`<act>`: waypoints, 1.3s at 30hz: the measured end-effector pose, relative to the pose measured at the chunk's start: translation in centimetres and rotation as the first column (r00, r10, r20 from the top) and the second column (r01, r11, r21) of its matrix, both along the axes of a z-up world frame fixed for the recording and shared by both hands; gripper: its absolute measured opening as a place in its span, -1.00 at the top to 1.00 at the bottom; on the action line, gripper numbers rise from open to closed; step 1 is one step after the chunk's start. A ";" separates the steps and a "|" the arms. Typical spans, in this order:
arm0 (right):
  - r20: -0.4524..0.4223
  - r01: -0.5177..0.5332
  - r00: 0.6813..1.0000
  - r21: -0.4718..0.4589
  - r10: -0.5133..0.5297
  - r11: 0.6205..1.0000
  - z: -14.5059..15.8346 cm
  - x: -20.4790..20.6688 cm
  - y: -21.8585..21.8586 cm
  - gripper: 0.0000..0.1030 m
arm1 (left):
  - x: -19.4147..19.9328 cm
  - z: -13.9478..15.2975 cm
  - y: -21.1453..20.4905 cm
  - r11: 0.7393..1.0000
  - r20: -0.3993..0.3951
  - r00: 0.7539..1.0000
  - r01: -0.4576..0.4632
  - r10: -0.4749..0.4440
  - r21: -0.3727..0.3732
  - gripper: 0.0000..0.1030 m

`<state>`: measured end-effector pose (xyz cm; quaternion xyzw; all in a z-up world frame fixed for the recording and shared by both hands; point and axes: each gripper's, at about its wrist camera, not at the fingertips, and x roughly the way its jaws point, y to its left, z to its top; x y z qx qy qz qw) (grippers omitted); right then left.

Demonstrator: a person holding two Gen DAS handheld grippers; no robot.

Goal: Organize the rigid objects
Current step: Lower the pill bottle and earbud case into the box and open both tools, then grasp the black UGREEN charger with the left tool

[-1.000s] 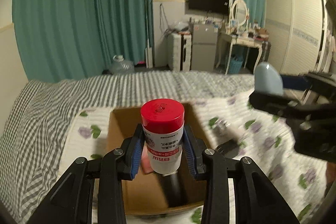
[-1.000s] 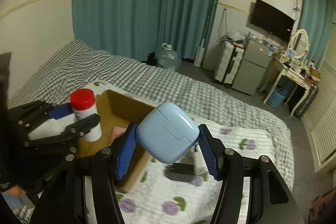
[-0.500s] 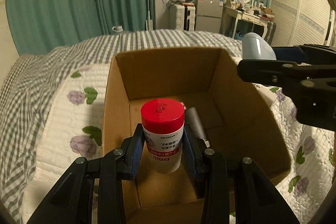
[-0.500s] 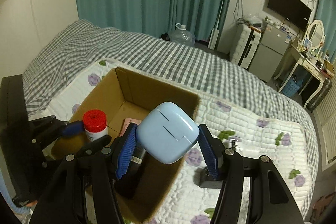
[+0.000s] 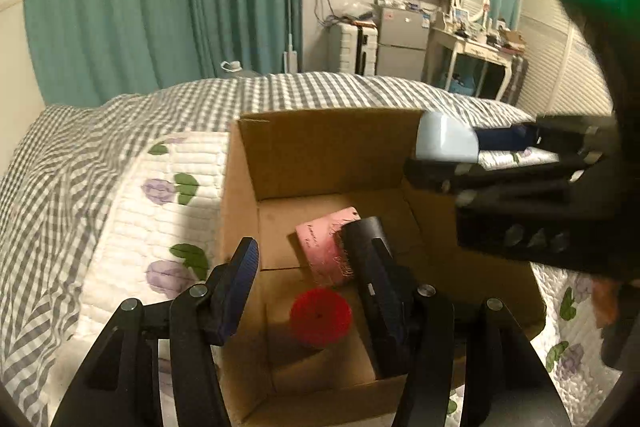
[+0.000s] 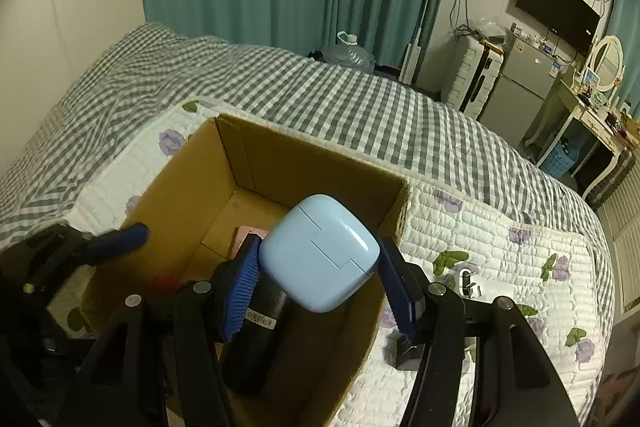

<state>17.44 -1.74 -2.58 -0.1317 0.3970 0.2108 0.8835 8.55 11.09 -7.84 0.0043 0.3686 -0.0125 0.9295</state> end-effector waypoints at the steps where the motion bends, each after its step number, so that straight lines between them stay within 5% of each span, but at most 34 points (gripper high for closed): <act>1: -0.006 -0.002 1.000 -0.012 0.002 1.000 -0.5 0.2 0.3 -0.14 | -0.1 0.1 0.1 1.000 0.005 1.000 -0.007 0.007 0.000 -0.14; 11: -0.034 0.001 0.999 -0.072 -0.003 0.997 -3.8 1.9 1.8 -0.21 | -0.1 0.4 0.8 1.000 0.014 1.000 -0.022 0.022 0.001 -0.14; 14: 0.001 -0.001 1.000 0.011 0.001 1.000 -2.5 1.5 0.6 -0.59 | -0.2 0.3 0.5 1.000 0.008 1.000 -0.014 0.014 0.002 -0.15; 23: 0.139 0.087 0.985 0.085 -0.098 0.993 3.5 0.1 -8.3 -0.78 | -1.0 1.1 -1.8 0.998 0.024 1.000 -0.014 0.013 0.056 -0.15; 30: 0.155 0.205 0.965 0.047 -0.210 0.978 3.4 1.2 -17.3 -0.79 | -0.6 1.9 -8.0 0.999 0.009 1.000 0.027 -0.027 0.044 -0.16; 39: 0.089 0.224 0.970 0.046 -0.227 0.974 -0.8 2.7 -23.9 -0.79 | 2.1 -0.3 -20.0 0.988 -0.059 0.988 0.148 -0.146 0.032 -0.16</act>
